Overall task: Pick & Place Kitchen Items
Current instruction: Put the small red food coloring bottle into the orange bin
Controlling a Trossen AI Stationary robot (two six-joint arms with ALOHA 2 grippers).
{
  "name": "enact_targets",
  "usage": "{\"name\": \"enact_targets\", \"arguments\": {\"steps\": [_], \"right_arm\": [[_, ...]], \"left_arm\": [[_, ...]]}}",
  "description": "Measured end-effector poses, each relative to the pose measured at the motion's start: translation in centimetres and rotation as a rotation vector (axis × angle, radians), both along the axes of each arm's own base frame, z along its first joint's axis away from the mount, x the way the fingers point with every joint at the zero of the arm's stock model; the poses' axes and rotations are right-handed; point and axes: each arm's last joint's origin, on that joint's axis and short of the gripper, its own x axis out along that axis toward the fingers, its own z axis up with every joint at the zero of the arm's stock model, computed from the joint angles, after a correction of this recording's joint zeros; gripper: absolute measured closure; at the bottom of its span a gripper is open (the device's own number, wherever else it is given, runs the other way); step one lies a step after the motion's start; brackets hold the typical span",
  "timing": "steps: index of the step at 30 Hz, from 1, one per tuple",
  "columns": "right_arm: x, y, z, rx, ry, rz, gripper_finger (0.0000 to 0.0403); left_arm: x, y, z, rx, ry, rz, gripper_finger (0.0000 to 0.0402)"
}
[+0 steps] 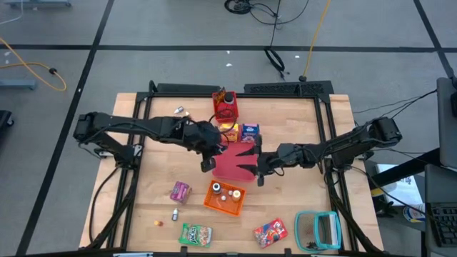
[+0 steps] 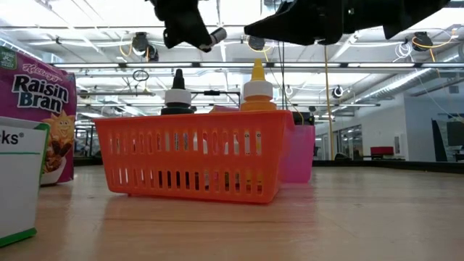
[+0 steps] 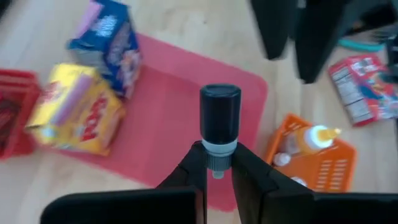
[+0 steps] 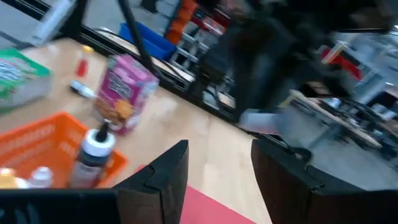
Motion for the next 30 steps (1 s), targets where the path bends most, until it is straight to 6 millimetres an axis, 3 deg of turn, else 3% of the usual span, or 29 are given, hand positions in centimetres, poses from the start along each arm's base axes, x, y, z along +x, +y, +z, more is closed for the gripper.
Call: {"name": "enact_targets", "arguments": {"steps": [12,20,30], "right_arm": [[0.0,-0.1,-0.1,0.016,0.005,-0.036,0.0234],[-0.1,-0.3,-0.3,0.02,0.039,-0.05,0.0234],[0.1,-1.3,-0.3,0.04,0.035,-0.087,0.0234]], "left_arm": [[3.2,-1.4,-3.1,-0.057,0.003,-0.091,0.0364],[2.8,-3.2,-4.2,-0.129,0.11,-0.138,0.0372],[1.8,-7.5,-4.3,-0.19,0.159,-0.16,0.0373]]}}
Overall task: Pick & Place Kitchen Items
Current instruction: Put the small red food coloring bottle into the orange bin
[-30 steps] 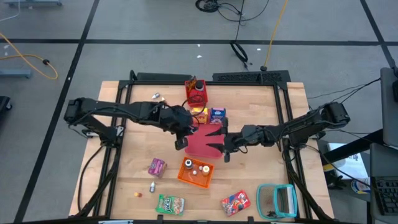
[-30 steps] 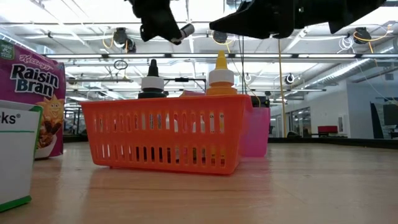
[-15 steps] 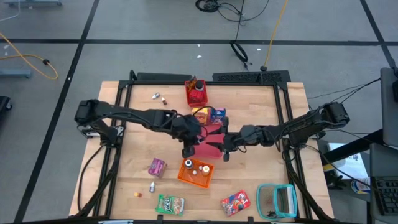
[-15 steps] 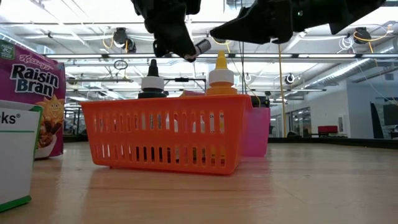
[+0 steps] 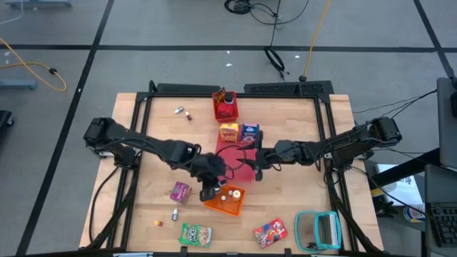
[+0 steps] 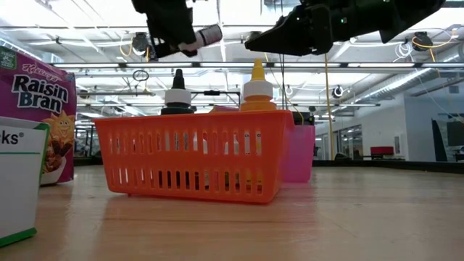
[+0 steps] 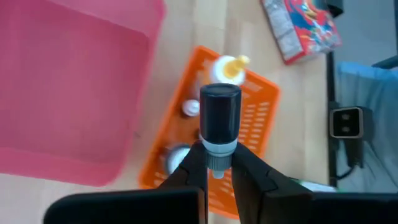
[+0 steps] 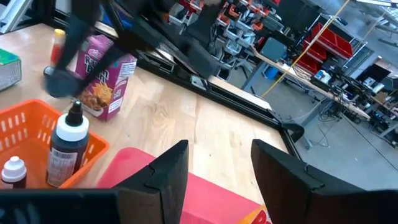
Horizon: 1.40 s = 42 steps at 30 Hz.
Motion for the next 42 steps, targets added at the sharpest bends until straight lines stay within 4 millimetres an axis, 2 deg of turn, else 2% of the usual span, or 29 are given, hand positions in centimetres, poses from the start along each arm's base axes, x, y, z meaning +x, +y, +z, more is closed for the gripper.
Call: {"name": "enact_targets", "arguments": {"steps": [4,18,28,33,42], "right_arm": [[0.0,0.0,0.0,0.003,0.0,-0.001,0.0234],[0.0,0.0,0.0,0.025,0.001,-0.003,0.0234],[0.0,0.0,0.0,0.026,0.002,0.0,0.0234],[0.0,0.0,-0.1,0.025,0.005,0.001,0.0234],[0.0,0.0,-0.1,0.025,0.006,0.001,0.0234]], "left_arm": [[-0.3,-1.6,0.0,0.002,-0.006,0.037,0.037],[-0.4,-5.6,-2.7,-0.031,0.108,0.122,0.0366],[0.5,-6.0,-6.1,-0.024,0.236,0.141,0.0363],[0.6,-5.9,-6.3,-0.029,0.246,0.138,0.0342],[0.6,-5.8,-6.3,-0.014,0.236,0.106,0.0338]]}}
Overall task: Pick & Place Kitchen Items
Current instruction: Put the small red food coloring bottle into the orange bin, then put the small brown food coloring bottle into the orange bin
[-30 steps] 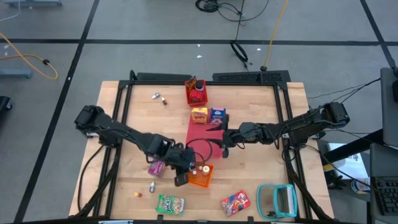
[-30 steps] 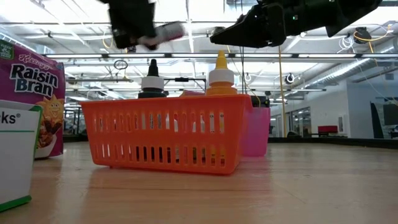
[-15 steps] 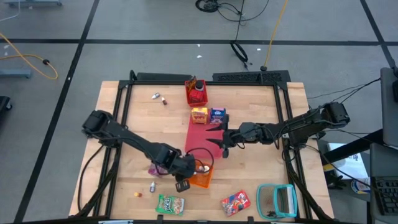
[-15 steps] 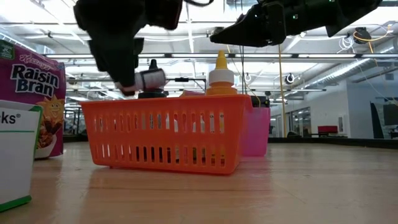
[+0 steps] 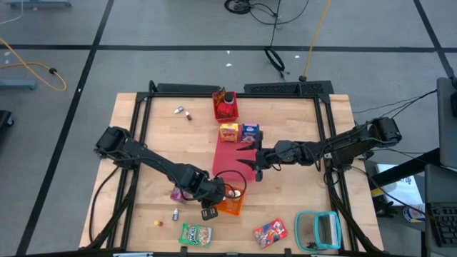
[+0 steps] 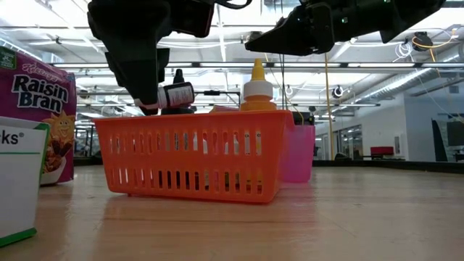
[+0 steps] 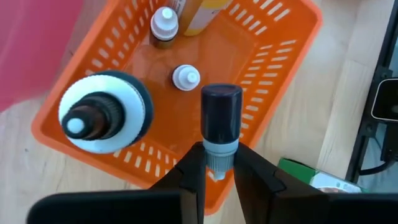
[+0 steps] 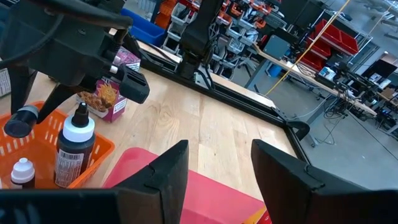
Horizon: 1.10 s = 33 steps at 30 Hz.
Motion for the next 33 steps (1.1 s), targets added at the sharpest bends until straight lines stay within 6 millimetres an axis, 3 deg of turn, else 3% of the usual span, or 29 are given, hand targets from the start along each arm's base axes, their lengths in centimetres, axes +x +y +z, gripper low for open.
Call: {"name": "enact_targets", "arguments": {"steps": [19,33], "right_arm": [[0.0,0.0,-0.01,0.0,0.001,0.0,0.0234],[-0.01,0.01,-0.05,-0.001,0.005,0.001,0.0234]], "left_arm": [[-0.01,0.01,0.04,0.0,-0.002,0.001,0.0334],[0.01,0.03,0.05,0.02,-0.012,-0.026,0.0278]]}}
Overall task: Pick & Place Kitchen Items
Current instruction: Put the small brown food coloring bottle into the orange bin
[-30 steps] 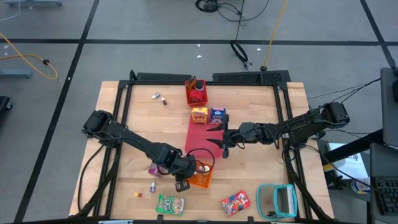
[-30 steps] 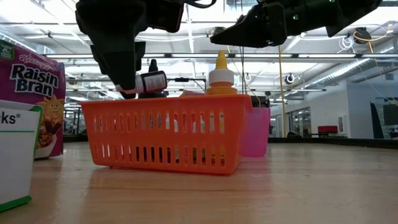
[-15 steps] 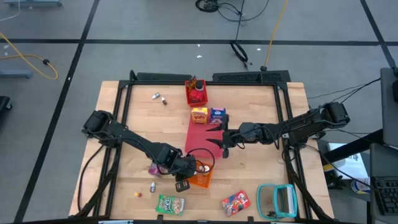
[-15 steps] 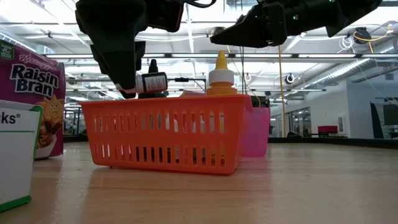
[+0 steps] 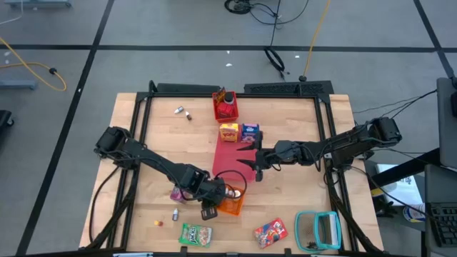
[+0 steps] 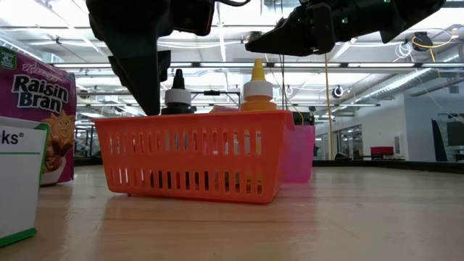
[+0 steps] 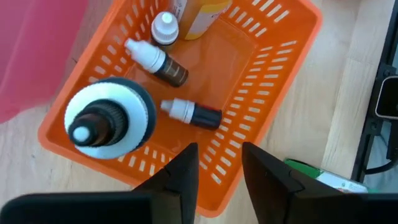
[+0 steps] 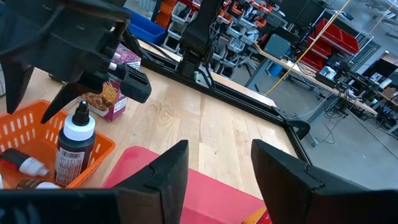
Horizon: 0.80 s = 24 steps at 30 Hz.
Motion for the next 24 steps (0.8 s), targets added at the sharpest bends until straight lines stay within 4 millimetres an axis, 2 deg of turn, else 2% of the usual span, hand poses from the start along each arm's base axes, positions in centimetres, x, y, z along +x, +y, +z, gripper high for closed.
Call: {"name": "enact_targets", "arguments": {"steps": [5,14,20,24], "right_arm": [[0.0,0.0,0.0,-0.001,0.004,0.0,0.0234],[0.0,0.0,-0.1,0.01,0.009,-0.002,0.0234],[0.0,0.0,-0.1,0.01,0.014,-0.002,0.0234],[0.0,0.0,-0.2,0.009,0.018,-0.002,0.0234]], "left_arm": [[-0.1,0.0,0.3,0.001,-0.008,-0.004,0.0288],[-1.6,0.5,4.2,0.075,-0.154,0.043,0.0309],[-3.4,1.7,6.6,0.195,-0.193,0.112,0.0309],[-4.6,3.3,7.8,0.303,-0.196,0.198,0.0309]]}}
